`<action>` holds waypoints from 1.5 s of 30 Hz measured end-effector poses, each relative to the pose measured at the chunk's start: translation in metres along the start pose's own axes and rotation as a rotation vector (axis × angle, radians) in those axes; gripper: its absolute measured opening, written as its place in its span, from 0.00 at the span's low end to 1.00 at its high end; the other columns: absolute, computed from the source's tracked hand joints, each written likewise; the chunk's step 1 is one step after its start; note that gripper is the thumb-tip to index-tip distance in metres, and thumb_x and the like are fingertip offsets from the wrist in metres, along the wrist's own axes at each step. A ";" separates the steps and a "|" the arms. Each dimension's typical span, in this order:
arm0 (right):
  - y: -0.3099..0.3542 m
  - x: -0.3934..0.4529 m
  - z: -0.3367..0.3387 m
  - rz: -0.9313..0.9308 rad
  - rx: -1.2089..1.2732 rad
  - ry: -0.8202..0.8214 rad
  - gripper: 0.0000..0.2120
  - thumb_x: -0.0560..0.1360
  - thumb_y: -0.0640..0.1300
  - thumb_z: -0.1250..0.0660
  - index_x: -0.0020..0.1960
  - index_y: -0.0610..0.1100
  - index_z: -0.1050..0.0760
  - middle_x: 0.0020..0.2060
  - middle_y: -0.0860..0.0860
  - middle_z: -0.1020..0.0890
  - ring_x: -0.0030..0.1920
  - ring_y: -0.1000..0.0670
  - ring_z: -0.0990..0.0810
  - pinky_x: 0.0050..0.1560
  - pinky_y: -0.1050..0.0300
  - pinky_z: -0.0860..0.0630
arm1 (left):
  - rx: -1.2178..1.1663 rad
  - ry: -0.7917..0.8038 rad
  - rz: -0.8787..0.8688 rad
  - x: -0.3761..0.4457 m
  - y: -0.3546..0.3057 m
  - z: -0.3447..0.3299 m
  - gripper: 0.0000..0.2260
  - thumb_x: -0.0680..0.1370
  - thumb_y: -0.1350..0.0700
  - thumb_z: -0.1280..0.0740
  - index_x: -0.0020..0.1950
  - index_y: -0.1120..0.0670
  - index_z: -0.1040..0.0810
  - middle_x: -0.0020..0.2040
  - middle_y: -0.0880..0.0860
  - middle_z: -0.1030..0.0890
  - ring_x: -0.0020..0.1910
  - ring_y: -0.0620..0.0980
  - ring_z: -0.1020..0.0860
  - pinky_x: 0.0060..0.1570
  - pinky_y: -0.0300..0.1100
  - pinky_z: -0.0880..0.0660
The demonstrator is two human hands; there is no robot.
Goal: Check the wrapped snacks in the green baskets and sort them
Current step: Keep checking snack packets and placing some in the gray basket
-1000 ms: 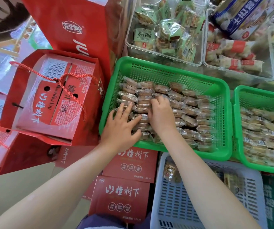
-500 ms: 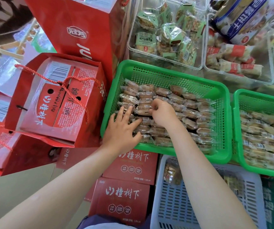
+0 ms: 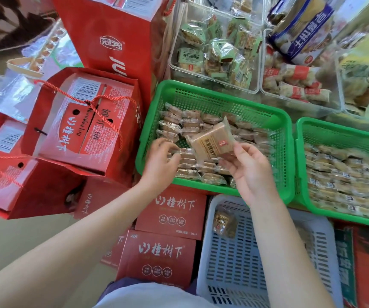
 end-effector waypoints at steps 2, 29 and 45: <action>-0.012 -0.024 0.007 -0.062 0.114 -0.012 0.05 0.82 0.35 0.40 0.49 0.38 0.27 0.44 0.43 0.14 0.47 0.45 0.15 0.46 0.54 0.17 | -0.568 0.076 0.229 -0.026 -0.019 0.003 0.13 0.84 0.47 0.41 0.57 0.53 0.21 0.57 0.50 0.18 0.60 0.49 0.21 0.65 0.48 0.26; -0.033 -0.214 0.034 0.278 -0.412 -0.073 0.13 0.85 0.44 0.44 0.44 0.44 0.28 0.35 0.51 0.23 0.34 0.56 0.25 0.33 0.64 0.28 | -1.345 0.536 0.219 -0.232 -0.017 -0.002 0.13 0.77 0.56 0.33 0.61 0.53 0.20 0.50 0.55 0.16 0.40 0.46 0.18 0.34 0.37 0.21; -0.071 -0.254 0.038 0.146 -0.281 -0.014 0.10 0.82 0.48 0.37 0.53 0.44 0.20 0.43 0.46 0.14 0.40 0.48 0.15 0.31 0.59 0.23 | -1.257 0.523 0.325 -0.275 0.007 -0.001 0.09 0.78 0.57 0.33 0.51 0.53 0.13 0.47 0.55 0.16 0.41 0.48 0.21 0.34 0.35 0.23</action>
Point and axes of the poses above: each hand's wrist, its own x-axis towards the middle knuckle, its own z-axis out of the back of the hand, y = z × x, the point moved 2 cm from there along x, towards the middle knuckle
